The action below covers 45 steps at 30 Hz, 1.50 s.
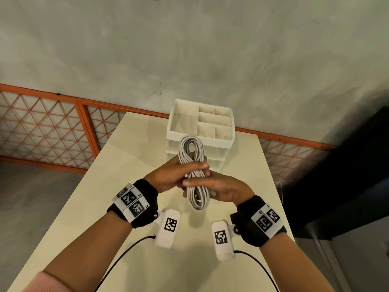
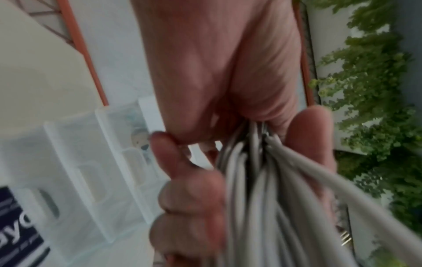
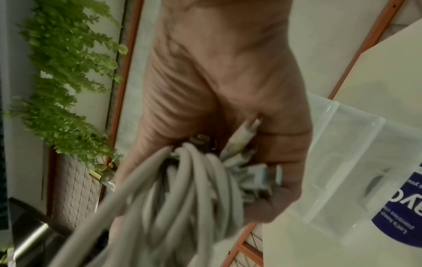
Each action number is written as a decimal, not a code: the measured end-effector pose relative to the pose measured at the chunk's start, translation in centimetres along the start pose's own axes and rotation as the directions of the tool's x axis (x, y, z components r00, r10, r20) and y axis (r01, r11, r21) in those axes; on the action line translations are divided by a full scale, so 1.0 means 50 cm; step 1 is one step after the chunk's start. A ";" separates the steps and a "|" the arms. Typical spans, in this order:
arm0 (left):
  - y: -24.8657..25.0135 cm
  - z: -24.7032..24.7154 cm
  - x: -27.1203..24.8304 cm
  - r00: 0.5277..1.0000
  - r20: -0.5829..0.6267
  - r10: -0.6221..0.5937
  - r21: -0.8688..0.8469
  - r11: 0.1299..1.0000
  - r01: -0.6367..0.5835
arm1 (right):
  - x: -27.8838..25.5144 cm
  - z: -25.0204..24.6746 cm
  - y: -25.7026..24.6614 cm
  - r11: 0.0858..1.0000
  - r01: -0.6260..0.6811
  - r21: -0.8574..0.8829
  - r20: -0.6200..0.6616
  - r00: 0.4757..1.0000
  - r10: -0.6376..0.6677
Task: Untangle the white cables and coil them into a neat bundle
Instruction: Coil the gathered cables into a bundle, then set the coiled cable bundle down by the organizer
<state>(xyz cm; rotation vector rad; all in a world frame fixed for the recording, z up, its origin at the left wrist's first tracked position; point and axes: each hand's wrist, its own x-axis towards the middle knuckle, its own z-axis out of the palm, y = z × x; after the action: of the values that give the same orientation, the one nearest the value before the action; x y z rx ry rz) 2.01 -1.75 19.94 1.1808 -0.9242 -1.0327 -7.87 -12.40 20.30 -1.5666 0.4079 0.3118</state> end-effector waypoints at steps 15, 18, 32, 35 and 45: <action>-0.025 -0.015 0.011 0.998 -0.052 -0.021 -0.004 1.000 0.021 | 0.013 0.037 0.034 0.993 0.073 0.089 -0.190 0.980 -0.055; -0.038 -0.015 0.017 0.996 -0.055 -0.066 -0.139 0.989 0.058 | 0.022 0.032 0.036 0.997 0.029 0.068 -0.282 0.959 -0.008; -0.027 -0.010 0.061 0.885 -0.412 -0.219 -0.636 0.764 -0.107 | 0.029 0.014 0.024 0.952 -0.054 -0.300 -0.244 0.970 -0.022; -0.035 -0.006 0.069 0.831 -0.479 -0.281 -0.617 0.782 -0.091 | 0.037 0.017 0.033 0.891 -0.053 -0.450 -0.297 0.950 -0.094; -0.035 -0.009 0.058 0.899 -0.285 -0.333 -0.646 0.759 0.077 | 0.012 -0.014 0.033 0.930 -0.057 -0.363 -0.199 0.980 -0.017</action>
<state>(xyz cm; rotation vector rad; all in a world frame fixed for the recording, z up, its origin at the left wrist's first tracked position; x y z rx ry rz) 2.98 -4.56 18.25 0.8727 -0.0948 -1.1129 -8.07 -13.14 18.59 -1.9729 0.5445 0.2568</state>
